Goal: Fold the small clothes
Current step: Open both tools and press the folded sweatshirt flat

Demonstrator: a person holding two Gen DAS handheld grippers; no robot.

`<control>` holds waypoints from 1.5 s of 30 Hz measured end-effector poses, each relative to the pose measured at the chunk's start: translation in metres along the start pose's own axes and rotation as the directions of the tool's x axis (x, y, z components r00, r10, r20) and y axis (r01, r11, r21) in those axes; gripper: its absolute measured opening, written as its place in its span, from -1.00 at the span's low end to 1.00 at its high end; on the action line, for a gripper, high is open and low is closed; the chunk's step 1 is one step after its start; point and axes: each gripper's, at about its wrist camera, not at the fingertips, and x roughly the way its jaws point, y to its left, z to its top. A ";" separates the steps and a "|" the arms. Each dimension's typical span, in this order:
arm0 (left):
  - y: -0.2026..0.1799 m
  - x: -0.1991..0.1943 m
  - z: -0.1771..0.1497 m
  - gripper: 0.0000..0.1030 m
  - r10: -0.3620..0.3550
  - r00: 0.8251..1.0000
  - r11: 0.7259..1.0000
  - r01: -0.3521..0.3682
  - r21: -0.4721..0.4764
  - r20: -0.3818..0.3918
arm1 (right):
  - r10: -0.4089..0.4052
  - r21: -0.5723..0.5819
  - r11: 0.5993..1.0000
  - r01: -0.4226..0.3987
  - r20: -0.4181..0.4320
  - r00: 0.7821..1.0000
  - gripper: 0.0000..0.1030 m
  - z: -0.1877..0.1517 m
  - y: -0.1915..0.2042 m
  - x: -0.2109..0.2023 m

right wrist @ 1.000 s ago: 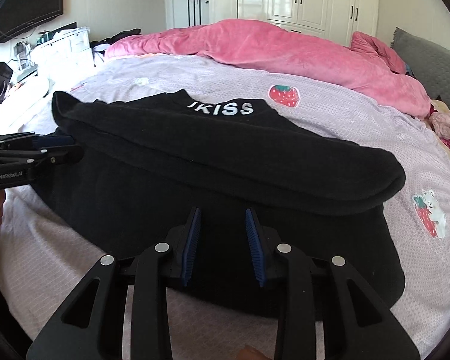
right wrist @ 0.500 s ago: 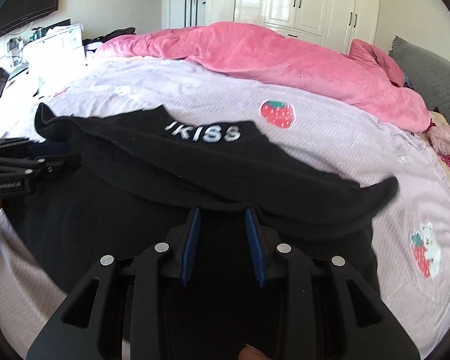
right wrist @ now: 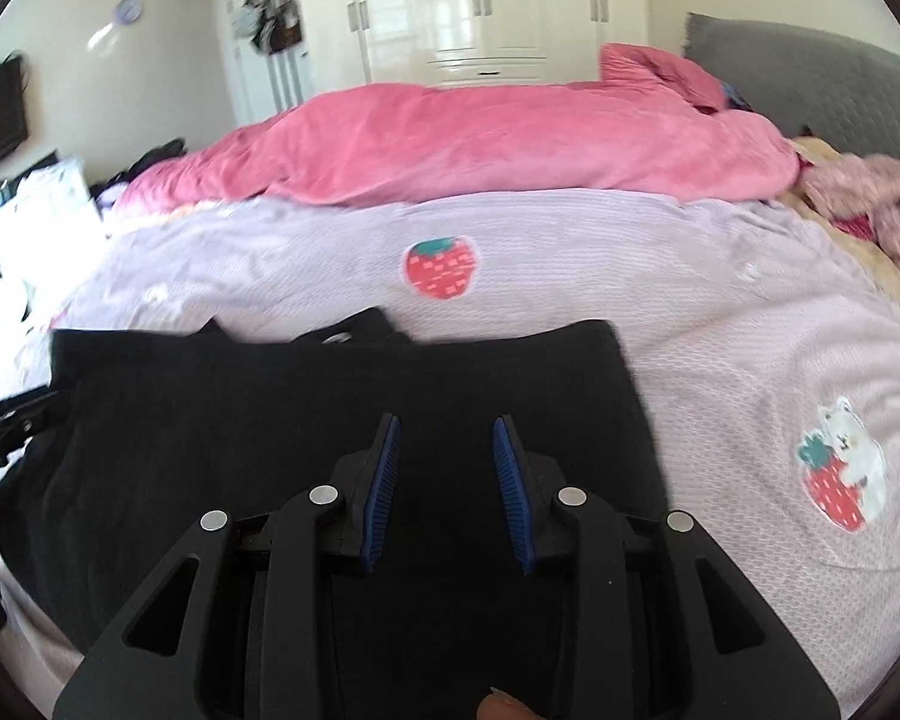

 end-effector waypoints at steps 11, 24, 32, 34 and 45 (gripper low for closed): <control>0.025 -0.023 -0.005 0.57 0.088 0.995 0.995 -0.086 -0.052 0.043 | -0.084 0.047 0.996 0.082 0.037 0.996 0.07 0.002 -0.034 -0.016; 0.064 -0.008 -0.024 0.55 0.030 0.998 0.980 -0.040 -0.196 -0.056 | -0.061 0.082 0.994 0.065 -0.050 0.997 -0.03 -0.006 -0.049 0.001; 0.051 -0.014 -0.020 -0.91 0.036 0.999 0.987 -0.033 -0.158 0.011 | -0.109 0.047 0.993 0.109 -0.005 0.994 -0.90 -0.008 -0.044 -0.009; 0.052 -0.012 -0.020 -0.90 0.052 0.999 0.988 -0.051 -0.145 0.002 | -0.142 0.035 0.989 0.142 -0.003 0.990 -0.90 -0.010 -0.044 -0.011; 0.060 -0.012 -0.021 -0.43 0.081 0.995 0.983 -0.089 -0.162 -0.056 | -0.161 0.079 0.984 0.163 -0.025 0.987 -0.06 -0.019 -0.052 -0.019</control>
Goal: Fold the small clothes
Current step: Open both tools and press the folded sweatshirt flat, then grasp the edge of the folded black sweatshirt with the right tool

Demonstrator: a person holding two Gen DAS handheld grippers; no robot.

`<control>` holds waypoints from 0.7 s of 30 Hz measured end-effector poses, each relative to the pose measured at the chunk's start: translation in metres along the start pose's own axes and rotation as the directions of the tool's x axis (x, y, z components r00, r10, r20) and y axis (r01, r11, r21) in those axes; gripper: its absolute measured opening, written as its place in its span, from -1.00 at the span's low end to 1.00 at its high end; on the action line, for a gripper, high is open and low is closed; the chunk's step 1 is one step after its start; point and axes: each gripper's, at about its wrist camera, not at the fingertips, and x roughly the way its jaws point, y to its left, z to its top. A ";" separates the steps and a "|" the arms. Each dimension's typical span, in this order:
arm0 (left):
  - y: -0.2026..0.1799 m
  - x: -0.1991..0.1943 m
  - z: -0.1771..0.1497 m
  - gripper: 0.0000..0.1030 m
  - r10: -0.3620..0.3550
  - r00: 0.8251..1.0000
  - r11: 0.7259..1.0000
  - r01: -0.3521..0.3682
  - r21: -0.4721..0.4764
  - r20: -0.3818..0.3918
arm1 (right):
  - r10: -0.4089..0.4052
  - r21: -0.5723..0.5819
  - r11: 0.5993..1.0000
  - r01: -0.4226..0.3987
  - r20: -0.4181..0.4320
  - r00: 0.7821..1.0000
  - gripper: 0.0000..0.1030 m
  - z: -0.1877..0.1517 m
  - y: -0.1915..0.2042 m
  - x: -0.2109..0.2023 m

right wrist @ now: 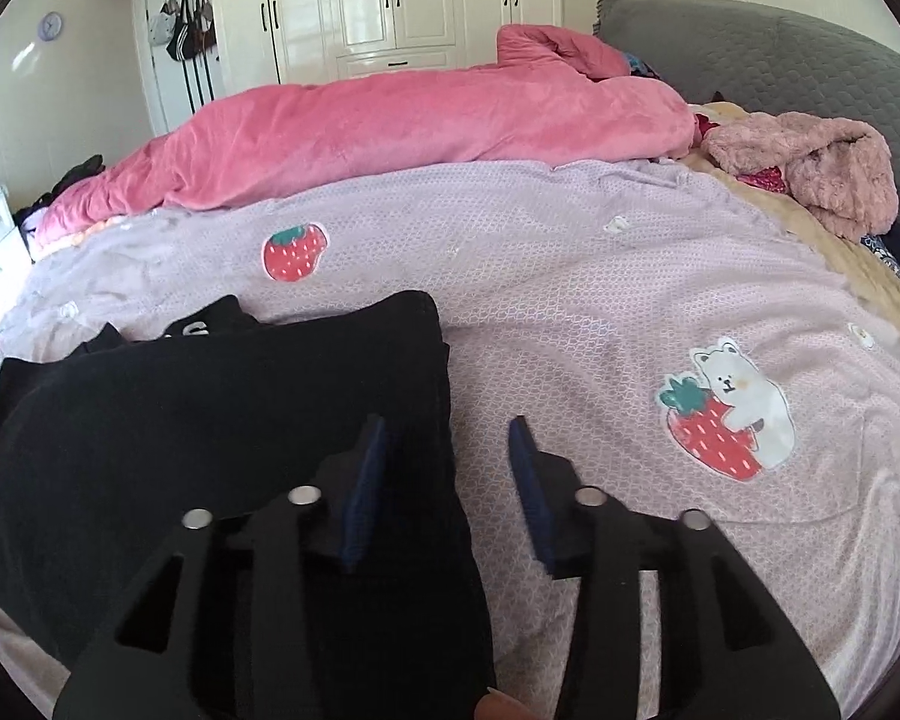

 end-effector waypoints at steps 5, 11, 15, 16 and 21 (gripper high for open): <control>0.000 -0.011 0.002 -0.14 -0.009 1.000 1.000 0.009 0.007 0.012 | 0.072 -0.029 0.997 -0.070 0.053 0.996 0.26 -0.002 0.018 -0.027; -0.003 -0.022 0.004 0.13 0.003 0.999 1.000 -0.004 0.023 0.036 | 0.177 -0.091 0.981 -0.170 0.078 0.981 0.66 -0.004 0.056 -0.054; -0.001 -0.030 0.006 0.29 0.008 0.999 1.000 -0.009 0.019 0.048 | 0.224 -0.132 0.968 -0.213 0.076 0.972 0.69 -0.010 0.083 -0.063; 0.001 -0.032 0.006 0.36 0.010 0.999 1.000 -0.011 0.016 0.053 | 0.234 -0.139 0.965 -0.222 0.070 0.970 0.73 -0.011 0.088 -0.064; 0.008 -0.036 0.009 0.58 0.035 0.997 0.999 -0.036 0.003 0.064 | 0.291 -0.217 0.936 -0.277 0.032 0.956 0.76 -0.025 0.126 -0.068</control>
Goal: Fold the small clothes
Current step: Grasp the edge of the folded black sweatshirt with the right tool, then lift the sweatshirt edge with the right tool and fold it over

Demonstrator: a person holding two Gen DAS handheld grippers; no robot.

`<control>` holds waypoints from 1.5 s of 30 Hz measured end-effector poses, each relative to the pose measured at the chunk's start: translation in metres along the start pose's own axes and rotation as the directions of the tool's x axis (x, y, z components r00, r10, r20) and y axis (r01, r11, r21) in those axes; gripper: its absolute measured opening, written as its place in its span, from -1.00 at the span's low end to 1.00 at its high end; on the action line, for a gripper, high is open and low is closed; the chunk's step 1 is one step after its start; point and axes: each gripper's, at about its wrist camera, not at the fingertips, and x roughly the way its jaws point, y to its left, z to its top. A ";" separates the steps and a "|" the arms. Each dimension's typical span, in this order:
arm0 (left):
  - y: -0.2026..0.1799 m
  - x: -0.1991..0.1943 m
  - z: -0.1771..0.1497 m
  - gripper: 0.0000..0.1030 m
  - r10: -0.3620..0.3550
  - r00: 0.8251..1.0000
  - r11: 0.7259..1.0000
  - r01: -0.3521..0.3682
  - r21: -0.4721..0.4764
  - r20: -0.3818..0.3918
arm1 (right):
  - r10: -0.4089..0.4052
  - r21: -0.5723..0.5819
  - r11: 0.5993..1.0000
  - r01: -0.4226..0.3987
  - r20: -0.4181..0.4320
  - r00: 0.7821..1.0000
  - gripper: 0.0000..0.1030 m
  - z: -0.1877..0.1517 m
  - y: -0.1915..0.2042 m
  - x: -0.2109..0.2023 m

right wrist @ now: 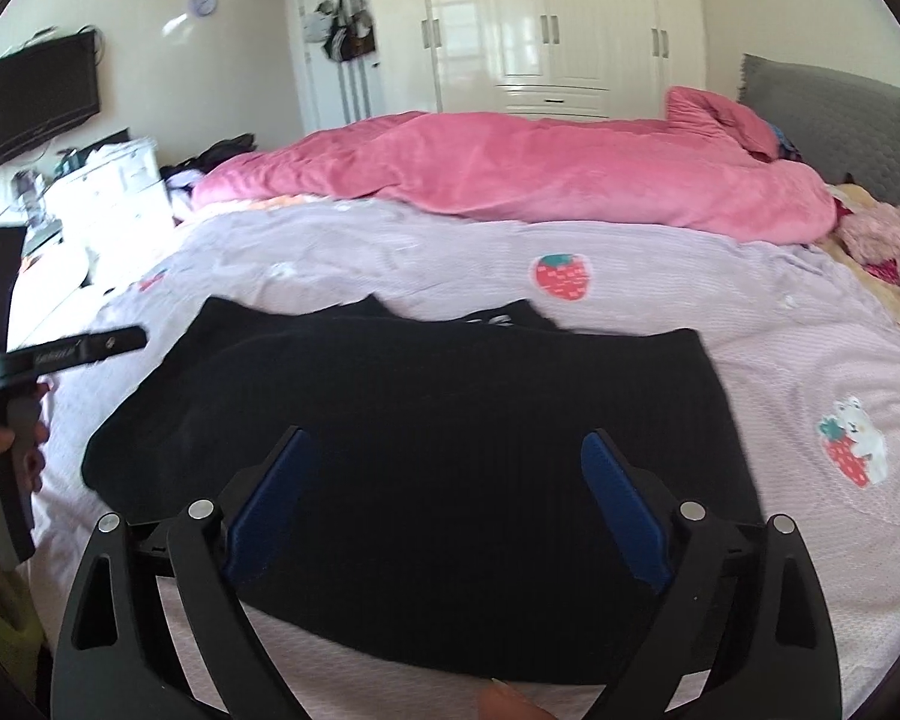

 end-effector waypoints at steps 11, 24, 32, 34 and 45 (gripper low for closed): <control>0.016 0.006 0.002 0.76 0.048 0.999 0.998 -0.049 -0.031 -0.020 | 0.108 -0.234 0.965 -0.119 -0.062 0.992 0.77 -0.021 0.102 0.012; 0.027 0.014 0.001 0.80 0.054 0.998 0.997 -0.056 -0.055 -0.041 | 0.052 -0.416 0.903 -0.105 -0.138 0.989 0.77 -0.046 0.161 0.039; 0.028 0.016 0.000 0.80 0.051 0.997 0.996 -0.055 -0.065 -0.050 | -0.003 -0.458 0.888 -0.044 -0.100 0.995 0.77 -0.044 0.178 0.057; 0.028 0.018 0.000 0.80 0.050 0.997 0.997 -0.053 -0.064 -0.053 | -0.013 -0.472 0.881 -0.032 -0.092 0.996 0.77 -0.043 0.181 0.061; 0.023 0.039 0.011 0.80 -0.072 0.995 0.991 0.063 -0.119 -0.073 | 0.065 -0.412 0.908 -0.067 -0.019 0.998 -0.73 -0.029 0.170 0.051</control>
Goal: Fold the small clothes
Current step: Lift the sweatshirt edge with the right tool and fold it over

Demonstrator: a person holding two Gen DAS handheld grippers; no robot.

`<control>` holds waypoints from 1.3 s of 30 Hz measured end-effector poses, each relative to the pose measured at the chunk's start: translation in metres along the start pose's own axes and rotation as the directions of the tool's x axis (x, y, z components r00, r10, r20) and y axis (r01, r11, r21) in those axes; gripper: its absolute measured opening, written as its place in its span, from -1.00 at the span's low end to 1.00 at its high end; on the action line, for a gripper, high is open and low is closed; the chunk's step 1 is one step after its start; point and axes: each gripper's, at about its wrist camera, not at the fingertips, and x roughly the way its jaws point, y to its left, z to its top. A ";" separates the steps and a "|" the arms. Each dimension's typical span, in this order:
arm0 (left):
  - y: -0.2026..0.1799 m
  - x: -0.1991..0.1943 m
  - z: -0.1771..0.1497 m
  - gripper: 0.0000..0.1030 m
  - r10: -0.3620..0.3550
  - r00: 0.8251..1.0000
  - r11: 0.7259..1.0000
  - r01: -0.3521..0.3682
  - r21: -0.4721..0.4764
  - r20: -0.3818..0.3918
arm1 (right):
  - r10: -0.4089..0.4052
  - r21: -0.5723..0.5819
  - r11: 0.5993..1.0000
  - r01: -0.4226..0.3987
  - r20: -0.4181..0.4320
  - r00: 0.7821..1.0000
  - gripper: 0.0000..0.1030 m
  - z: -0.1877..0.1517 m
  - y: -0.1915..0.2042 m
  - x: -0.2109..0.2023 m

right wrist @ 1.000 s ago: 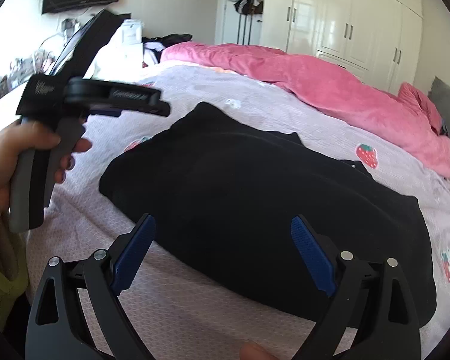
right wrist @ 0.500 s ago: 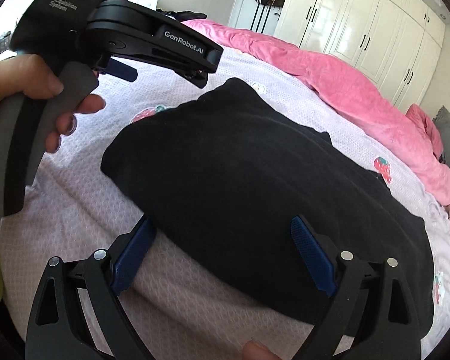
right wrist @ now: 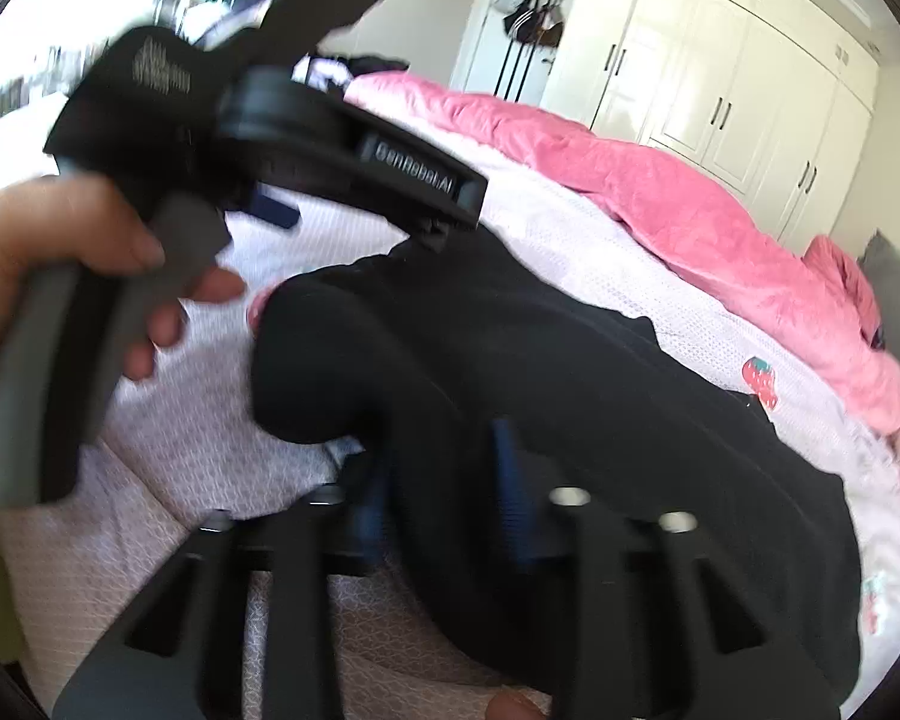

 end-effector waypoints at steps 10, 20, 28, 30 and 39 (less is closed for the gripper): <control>-0.002 0.031 -0.006 0.73 -0.250 0.964 0.962 0.236 -0.138 -0.091 | 0.119 0.200 0.970 -0.137 0.101 0.988 -0.80 -0.005 -0.035 -0.021; -0.033 0.039 -0.020 -0.33 -0.341 0.932 0.938 0.329 -0.107 -0.120 | 0.115 0.187 0.973 -0.135 0.114 0.987 -0.86 -0.009 -0.033 -0.029; -0.075 0.012 -0.019 -0.59 -0.332 0.942 0.943 0.332 -0.017 -0.050 | 0.071 0.211 0.972 -0.104 0.157 0.985 -0.87 -0.019 -0.049 -0.049; -0.083 0.005 -0.019 -0.59 -0.337 0.940 0.941 0.337 -0.010 -0.043 | 0.061 0.224 0.970 -0.097 0.163 0.985 -0.87 -0.022 -0.056 -0.055; -0.135 -0.008 -0.024 -0.59 -0.349 0.937 0.937 0.349 0.003 -0.027 | 0.030 0.315 0.945 -0.089 0.187 0.982 -0.87 -0.039 -0.097 -0.081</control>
